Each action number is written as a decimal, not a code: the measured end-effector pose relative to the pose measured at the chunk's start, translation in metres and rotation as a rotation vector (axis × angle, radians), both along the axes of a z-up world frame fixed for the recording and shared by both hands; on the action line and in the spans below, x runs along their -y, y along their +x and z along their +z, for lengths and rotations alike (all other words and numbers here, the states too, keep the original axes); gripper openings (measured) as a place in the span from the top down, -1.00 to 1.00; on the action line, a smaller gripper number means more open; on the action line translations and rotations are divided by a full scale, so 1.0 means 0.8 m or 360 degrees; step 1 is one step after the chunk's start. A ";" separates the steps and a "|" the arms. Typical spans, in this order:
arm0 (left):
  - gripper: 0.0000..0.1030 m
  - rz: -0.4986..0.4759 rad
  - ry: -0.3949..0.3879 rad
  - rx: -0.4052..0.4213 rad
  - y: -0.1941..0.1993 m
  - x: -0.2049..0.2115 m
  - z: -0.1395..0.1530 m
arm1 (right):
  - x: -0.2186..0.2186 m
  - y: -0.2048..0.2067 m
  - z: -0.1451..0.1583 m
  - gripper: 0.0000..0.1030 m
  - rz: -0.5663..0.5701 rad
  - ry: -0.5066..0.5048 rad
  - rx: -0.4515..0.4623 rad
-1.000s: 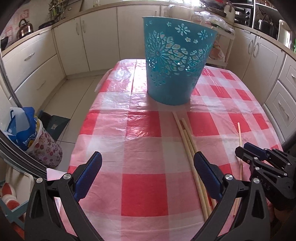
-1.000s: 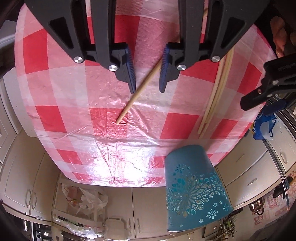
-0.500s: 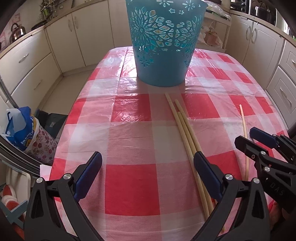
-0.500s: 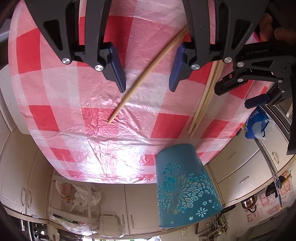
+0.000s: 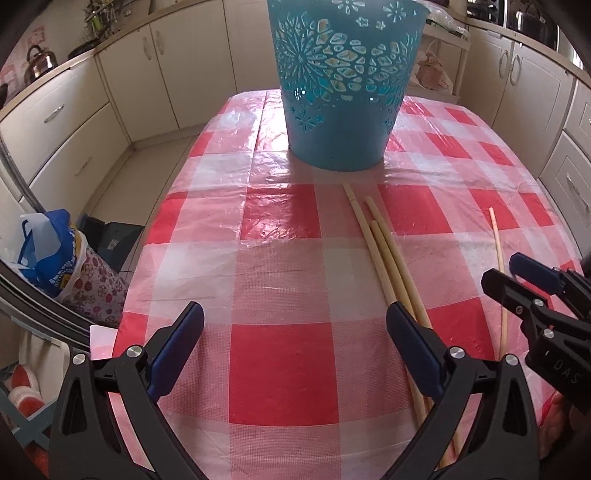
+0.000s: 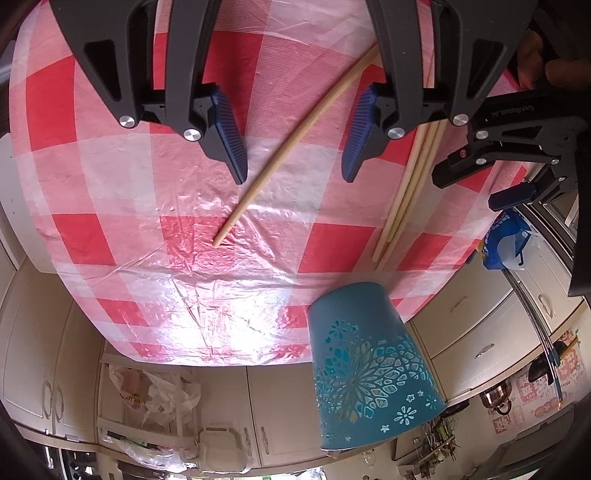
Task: Organize utensils
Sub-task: 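Grasp a wooden stick with the left tool while the right tool grasps another, then lift both held sticks up and over the teal bin opening, then open both tools to drop the sticks into the teal bin, then bring both open tools back down to the remaining sticks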
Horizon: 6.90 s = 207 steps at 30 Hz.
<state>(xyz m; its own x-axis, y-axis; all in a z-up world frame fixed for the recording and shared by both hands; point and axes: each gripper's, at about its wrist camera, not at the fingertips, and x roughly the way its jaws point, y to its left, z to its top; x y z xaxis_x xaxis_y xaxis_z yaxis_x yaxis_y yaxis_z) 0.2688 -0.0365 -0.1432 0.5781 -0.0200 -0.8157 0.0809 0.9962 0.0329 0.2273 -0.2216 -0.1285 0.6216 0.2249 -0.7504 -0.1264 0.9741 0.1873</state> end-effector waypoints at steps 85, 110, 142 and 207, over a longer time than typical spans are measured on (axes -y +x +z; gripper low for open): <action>0.01 -0.0058 -0.0078 -0.0016 0.087 -0.006 -0.002 | -0.050 0.077 0.006 0.79 0.0265 -0.0312 -0.0179; 0.91 -0.0138 -0.0617 0.0288 0.044 -0.072 0.087 | 0.026 0.039 0.068 0.89 0.0089 0.0686 0.0026; 0.90 -0.0026 -0.0898 0.1007 0.217 -0.046 0.220 | -0.032 0.254 0.211 0.89 -0.0137 0.0615 0.0755; -0.14 -0.0122 -0.0409 0.0035 -0.011 -0.016 0.016 | -0.048 0.011 0.004 0.83 0.0195 -0.0138 -0.0118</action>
